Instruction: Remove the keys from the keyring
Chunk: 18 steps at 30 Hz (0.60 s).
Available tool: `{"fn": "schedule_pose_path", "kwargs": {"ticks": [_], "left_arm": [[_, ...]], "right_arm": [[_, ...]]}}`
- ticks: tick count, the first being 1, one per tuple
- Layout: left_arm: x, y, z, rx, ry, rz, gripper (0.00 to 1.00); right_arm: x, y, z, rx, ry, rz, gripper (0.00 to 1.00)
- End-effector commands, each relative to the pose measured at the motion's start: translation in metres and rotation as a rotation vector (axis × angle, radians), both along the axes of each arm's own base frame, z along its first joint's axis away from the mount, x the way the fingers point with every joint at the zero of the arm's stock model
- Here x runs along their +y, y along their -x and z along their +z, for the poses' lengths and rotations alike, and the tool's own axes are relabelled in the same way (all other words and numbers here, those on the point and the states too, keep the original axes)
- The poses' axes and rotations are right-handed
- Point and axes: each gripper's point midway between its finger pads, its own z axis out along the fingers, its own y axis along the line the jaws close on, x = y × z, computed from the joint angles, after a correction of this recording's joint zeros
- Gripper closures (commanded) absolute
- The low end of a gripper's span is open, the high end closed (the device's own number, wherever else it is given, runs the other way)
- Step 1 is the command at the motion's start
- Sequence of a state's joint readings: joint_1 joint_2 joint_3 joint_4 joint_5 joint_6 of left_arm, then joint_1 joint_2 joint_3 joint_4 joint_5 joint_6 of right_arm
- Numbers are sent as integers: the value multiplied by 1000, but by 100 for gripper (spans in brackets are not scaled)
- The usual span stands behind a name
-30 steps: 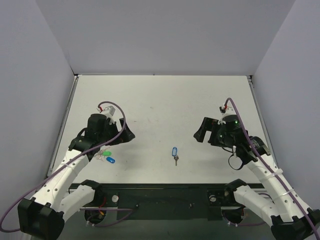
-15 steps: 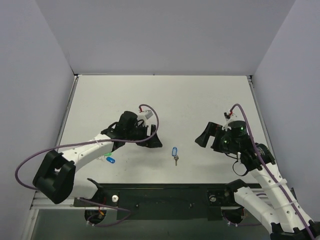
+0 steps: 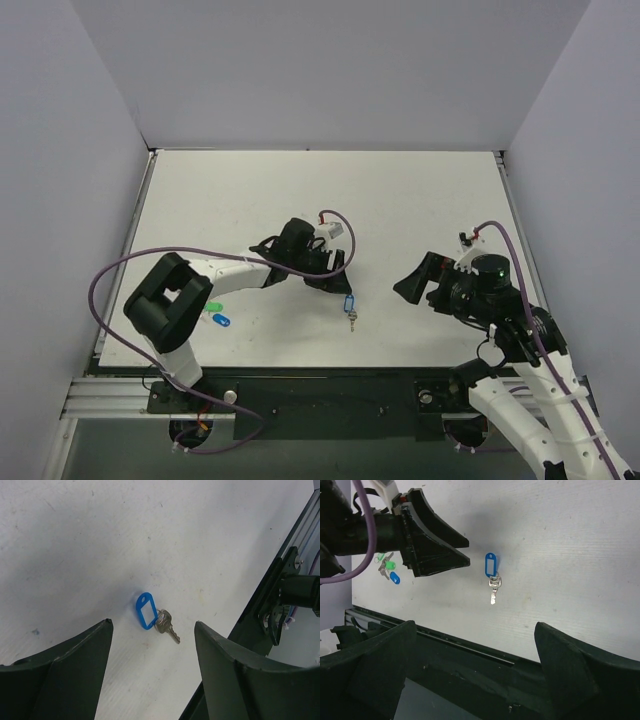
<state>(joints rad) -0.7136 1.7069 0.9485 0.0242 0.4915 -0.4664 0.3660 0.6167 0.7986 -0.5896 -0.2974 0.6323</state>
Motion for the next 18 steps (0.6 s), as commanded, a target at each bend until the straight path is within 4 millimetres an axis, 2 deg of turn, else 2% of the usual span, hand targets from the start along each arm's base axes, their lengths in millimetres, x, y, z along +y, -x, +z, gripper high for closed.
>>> {"fn": "schedule_pose_path", "kwargs": {"ticks": [1,12,14,18], "left_arm": [[-27,-9,15,-59,84,-68,25],[-46,-2,-23,13,56,-120,31],[-48,2,-26,23,52,-131,36],[-47,11,-29,25,42,-137,38]], "right_arm": [[1,6,5,-8,-26,12,0],[5,9,14,-28,-49,39,0],[6,9,15,-28,-50,40,0],[6,9,16,-33,-50,40,0]]}}
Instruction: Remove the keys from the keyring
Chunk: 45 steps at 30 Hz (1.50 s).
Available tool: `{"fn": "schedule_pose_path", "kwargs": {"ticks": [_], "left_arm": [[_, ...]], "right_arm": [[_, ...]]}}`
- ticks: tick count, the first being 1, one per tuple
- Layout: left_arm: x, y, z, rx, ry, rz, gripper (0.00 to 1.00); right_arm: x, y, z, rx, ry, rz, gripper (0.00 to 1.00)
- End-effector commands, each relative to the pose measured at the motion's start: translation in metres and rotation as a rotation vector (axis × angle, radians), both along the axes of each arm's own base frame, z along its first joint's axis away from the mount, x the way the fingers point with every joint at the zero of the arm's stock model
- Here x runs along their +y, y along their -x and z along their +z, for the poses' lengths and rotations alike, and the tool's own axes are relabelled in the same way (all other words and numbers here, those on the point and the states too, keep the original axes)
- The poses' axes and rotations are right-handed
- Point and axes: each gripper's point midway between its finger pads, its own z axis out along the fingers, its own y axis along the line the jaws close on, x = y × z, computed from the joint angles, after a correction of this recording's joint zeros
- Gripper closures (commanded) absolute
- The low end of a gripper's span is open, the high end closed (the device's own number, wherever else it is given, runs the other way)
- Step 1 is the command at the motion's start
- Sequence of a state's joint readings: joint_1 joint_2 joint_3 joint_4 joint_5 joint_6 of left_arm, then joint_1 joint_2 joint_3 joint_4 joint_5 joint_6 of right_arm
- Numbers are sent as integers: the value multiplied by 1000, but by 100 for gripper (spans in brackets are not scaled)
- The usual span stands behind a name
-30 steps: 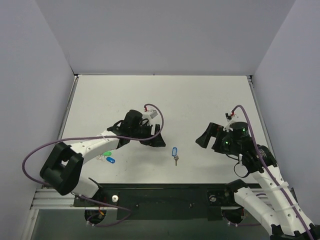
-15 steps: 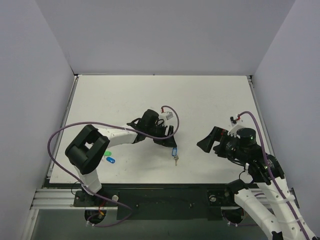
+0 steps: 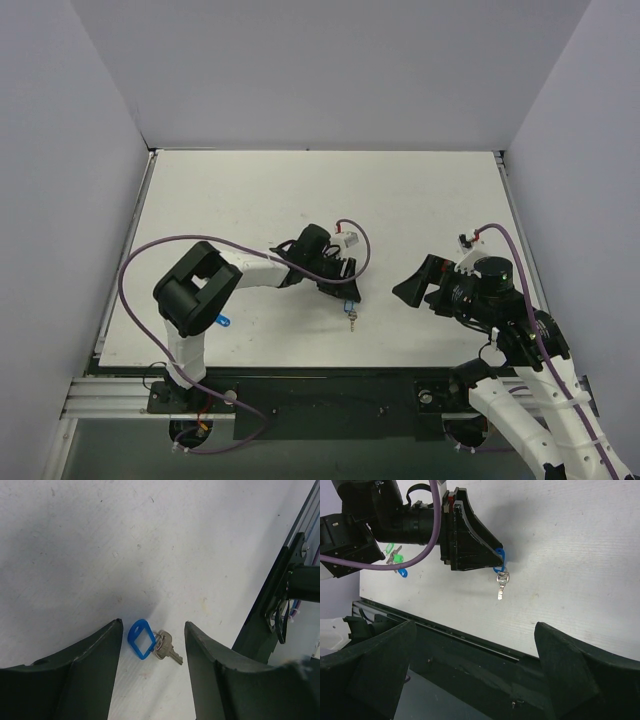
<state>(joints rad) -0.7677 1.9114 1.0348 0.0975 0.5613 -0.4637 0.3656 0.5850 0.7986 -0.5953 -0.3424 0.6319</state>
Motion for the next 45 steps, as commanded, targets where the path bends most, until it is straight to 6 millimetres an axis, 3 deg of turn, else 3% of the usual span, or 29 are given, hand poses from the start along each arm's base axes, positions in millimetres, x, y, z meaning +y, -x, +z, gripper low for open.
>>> {"fn": "schedule_pose_path", "kwargs": {"ticks": [1,9,17,19,23,27,31,37,40,44,45], "left_arm": [[-9,6,8,-33,38,-32,38],[-6,15,4,-38,22,-29,45],[-8,15,2,-48,10,-32,57],[-9,16,1,-46,10,-37,64],[-11,16,3,-49,7,-41,100],[-15,18,18,-63,23,-49,100],[-19,17,49,-100,64,-54,100],[-23,15,117,-184,153,-61,100],[-20,25,145,-172,167,-91,100],[-18,32,192,-224,230,-109,100],[-18,33,204,-240,249,-113,100]], "right_arm": [[1,0,8,-9,-16,2,0],[1,-1,5,0,-12,0,0],[2,-2,7,0,-11,3,0],[2,-2,7,0,-13,2,0],[2,-2,4,6,-11,1,0],[3,-4,10,-5,-20,2,0],[7,-12,27,-39,-61,-19,0],[13,-24,57,-106,-125,-37,0],[14,-27,71,-139,-146,-38,0],[20,-31,99,-211,-218,-33,0],[23,-32,113,-245,-258,-32,0]]}}
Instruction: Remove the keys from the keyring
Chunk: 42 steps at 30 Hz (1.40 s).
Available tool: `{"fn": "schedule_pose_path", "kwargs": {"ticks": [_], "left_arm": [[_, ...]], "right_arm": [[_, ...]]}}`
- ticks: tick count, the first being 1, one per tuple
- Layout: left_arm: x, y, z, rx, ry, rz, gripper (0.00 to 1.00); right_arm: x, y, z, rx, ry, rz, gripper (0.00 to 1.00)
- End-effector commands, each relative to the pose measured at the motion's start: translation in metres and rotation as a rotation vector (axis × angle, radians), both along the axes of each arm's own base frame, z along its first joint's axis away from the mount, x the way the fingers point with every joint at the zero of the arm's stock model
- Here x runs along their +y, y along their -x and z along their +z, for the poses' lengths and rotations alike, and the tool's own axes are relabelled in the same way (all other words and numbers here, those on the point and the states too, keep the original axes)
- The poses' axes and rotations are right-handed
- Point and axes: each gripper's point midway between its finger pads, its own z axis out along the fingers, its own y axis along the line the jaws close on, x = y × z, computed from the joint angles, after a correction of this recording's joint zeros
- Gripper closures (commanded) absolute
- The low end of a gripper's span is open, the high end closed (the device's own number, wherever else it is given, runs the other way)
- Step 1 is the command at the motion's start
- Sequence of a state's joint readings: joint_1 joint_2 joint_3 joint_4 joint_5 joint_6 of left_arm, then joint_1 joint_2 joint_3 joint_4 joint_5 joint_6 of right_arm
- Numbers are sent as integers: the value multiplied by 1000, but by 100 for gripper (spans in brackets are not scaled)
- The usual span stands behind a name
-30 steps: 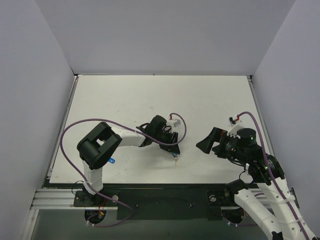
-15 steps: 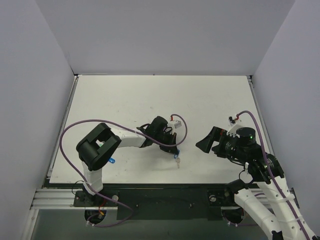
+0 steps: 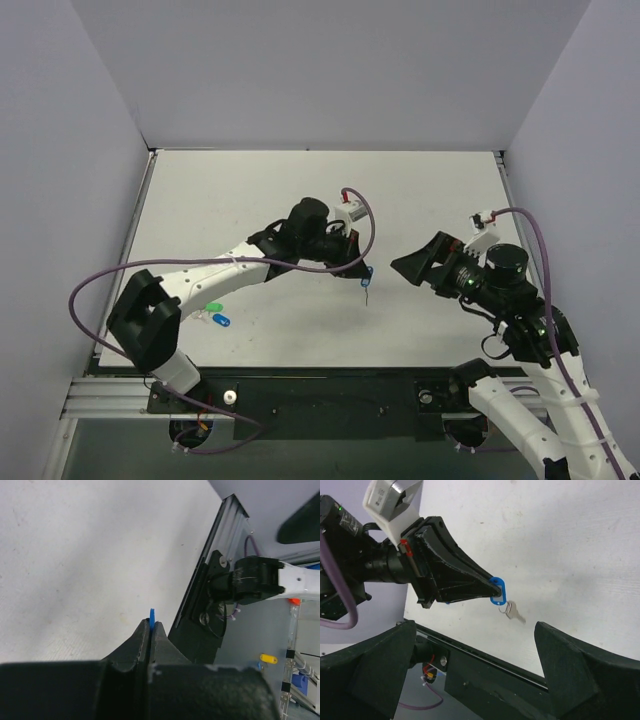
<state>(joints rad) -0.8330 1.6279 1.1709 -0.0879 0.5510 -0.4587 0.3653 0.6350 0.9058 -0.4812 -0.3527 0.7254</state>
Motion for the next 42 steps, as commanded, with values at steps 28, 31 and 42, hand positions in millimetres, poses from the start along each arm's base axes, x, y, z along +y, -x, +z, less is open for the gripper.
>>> {"fn": "schedule_pose_path", "kwargs": {"ticks": [28,31,42], "left_arm": [[58,91,374,-243,862,-393,100],[66,94,389,-255,914,-409,100],[77,104,429,-261,1039,-449,100]], "right_arm": [[47,24,326,-583,-924,401,7],[49,26,321,-565,-967,417,7],[66,45,329,-539,-1062,524,7]]}}
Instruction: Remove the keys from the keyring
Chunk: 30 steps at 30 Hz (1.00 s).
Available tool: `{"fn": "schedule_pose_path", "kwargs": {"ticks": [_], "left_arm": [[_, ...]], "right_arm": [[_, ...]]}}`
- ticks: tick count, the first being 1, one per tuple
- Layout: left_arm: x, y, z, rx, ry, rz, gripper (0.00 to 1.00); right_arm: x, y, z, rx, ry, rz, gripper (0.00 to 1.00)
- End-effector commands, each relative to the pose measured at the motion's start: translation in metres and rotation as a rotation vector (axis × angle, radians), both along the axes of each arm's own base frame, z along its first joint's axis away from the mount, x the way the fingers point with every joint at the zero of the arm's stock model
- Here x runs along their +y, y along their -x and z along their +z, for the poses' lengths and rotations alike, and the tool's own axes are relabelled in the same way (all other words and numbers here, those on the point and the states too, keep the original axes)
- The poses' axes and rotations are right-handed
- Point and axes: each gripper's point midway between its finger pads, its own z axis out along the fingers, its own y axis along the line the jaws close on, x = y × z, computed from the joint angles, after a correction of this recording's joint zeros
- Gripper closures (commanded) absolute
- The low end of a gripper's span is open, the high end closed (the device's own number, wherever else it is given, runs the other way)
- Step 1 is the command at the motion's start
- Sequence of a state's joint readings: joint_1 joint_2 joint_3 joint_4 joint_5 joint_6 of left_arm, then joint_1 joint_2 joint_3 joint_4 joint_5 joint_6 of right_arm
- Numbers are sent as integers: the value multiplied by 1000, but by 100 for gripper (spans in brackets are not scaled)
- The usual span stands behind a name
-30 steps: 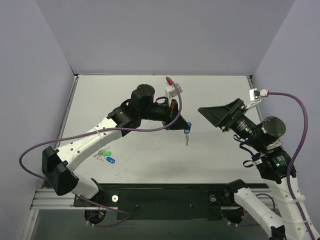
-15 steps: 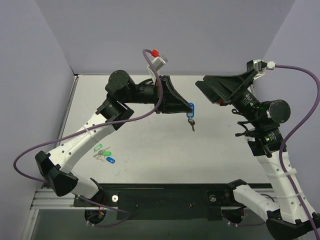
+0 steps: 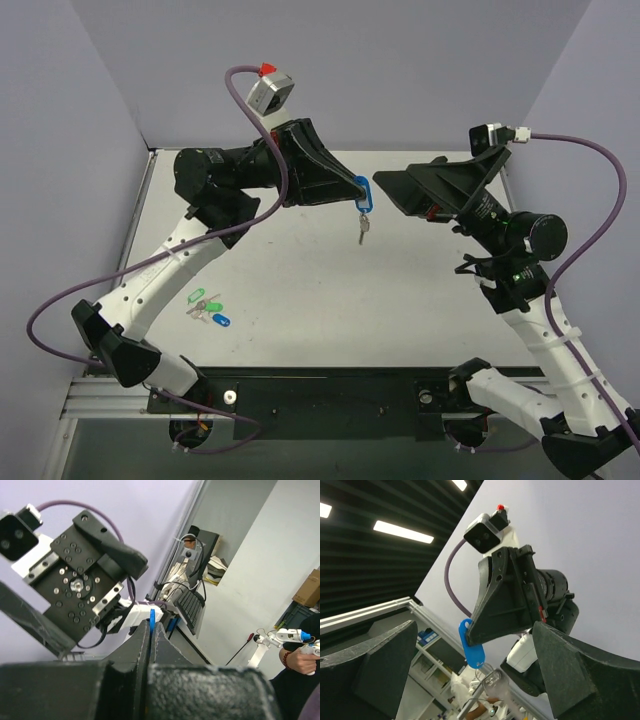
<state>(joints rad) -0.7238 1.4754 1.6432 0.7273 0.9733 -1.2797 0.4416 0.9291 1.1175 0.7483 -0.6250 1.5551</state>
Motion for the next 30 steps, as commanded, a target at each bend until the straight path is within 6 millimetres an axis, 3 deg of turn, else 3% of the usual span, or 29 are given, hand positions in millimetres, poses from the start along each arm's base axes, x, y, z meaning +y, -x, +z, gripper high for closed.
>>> {"fn": "schedule_pose_path", "kwargs": {"ticks": [1,6,13,22,30], "left_arm": [[13,13,32,-49,120,-29,100],[17,15,49,-44,195,-54,100],[17,18,64,-42,247,-129,100],[13,10,60,-39,229,-101,100],[17,-3,54,-23,226,-58,100]], "right_arm": [[-2,30,29,-132,-83,51,7],[10,41,38,-158,-78,99,9],[24,46,35,-150,-56,130,9],[26,52,35,-149,-48,132,11],[26,56,40,-159,-54,135,19]]}}
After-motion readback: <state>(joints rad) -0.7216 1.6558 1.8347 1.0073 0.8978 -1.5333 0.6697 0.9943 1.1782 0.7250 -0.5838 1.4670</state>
